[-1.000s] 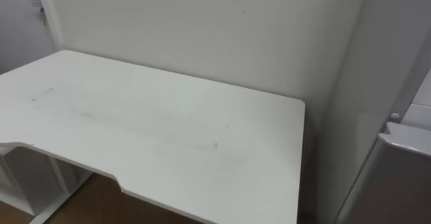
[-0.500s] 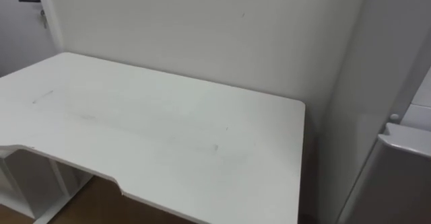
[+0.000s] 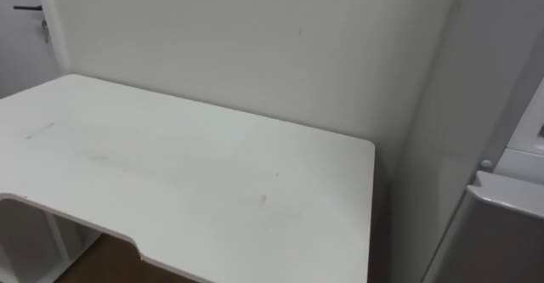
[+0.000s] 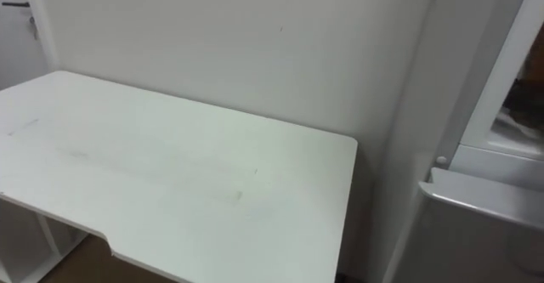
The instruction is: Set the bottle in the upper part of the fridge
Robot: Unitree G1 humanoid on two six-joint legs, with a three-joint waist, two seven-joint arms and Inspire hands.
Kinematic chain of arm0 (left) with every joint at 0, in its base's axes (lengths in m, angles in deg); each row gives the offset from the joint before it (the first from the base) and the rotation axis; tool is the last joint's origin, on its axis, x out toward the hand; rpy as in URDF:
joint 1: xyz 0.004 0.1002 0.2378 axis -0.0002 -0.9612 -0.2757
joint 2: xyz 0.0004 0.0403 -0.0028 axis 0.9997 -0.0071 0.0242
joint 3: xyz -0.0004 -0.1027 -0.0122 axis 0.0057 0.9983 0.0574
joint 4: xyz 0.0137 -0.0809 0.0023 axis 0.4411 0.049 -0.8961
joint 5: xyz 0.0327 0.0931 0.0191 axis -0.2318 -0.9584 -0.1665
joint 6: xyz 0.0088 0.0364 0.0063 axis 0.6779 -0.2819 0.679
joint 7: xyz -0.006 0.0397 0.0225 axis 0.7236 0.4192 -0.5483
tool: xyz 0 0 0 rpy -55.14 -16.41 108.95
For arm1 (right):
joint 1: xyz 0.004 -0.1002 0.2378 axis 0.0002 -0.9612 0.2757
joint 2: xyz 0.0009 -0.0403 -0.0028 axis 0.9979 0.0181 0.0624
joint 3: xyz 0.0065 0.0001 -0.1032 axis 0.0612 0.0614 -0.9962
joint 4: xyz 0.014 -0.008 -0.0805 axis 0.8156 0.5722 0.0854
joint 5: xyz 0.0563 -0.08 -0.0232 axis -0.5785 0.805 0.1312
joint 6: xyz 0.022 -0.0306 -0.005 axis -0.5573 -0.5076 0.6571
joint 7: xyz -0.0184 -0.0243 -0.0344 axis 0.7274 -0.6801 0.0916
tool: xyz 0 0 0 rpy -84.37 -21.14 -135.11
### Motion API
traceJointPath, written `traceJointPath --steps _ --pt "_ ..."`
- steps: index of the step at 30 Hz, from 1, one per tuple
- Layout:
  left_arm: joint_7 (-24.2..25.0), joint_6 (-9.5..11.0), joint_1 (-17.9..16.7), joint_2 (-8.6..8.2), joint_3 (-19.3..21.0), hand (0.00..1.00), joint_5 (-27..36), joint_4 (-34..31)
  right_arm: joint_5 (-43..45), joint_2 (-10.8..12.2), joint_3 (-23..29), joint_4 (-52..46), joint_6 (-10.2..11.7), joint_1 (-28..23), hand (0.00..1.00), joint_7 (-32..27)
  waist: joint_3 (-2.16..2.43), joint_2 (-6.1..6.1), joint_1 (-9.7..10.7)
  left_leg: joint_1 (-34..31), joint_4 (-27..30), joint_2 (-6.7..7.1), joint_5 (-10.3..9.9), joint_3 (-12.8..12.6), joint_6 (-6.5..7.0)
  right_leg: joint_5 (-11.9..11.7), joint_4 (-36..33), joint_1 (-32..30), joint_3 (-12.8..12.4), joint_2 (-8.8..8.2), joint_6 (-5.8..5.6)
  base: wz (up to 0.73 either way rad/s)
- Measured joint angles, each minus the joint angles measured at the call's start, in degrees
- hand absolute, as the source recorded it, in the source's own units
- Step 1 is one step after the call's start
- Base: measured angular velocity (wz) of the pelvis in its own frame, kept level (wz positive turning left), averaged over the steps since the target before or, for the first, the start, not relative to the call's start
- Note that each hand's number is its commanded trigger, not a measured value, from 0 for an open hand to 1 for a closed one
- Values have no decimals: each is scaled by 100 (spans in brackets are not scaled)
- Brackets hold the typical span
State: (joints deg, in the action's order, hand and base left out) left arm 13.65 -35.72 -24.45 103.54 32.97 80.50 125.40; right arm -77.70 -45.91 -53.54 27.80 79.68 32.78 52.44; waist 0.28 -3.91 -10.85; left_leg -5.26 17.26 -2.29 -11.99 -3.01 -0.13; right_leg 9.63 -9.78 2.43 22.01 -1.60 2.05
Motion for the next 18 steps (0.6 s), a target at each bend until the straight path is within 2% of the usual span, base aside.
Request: traceJointPath --steps 4,12,18 --pt "-65 0 -143 -63 0 0 1 -41 -11 5 97 -347 -87 -292 0 -1 -3 1 3 168 -107 1 -5 -27 -1 5 2 109 -4 -8 -15 0" --pt "-107 4 -252 -106 75 0 -26 -57 26 14 106 -665 -82 -596 0 15 -15 8 41 404 -217 4 -11 -111 -1 23 11 272 -106 -13 -47 -4" --pt "-218 -53 -201 -175 110 0 -99 -71 91 182 95 -1006 -356 -692 0 -3 -15 10 154 597 -330 5 -9 -241 1 30 9 355 -250 -20 -57 -12"
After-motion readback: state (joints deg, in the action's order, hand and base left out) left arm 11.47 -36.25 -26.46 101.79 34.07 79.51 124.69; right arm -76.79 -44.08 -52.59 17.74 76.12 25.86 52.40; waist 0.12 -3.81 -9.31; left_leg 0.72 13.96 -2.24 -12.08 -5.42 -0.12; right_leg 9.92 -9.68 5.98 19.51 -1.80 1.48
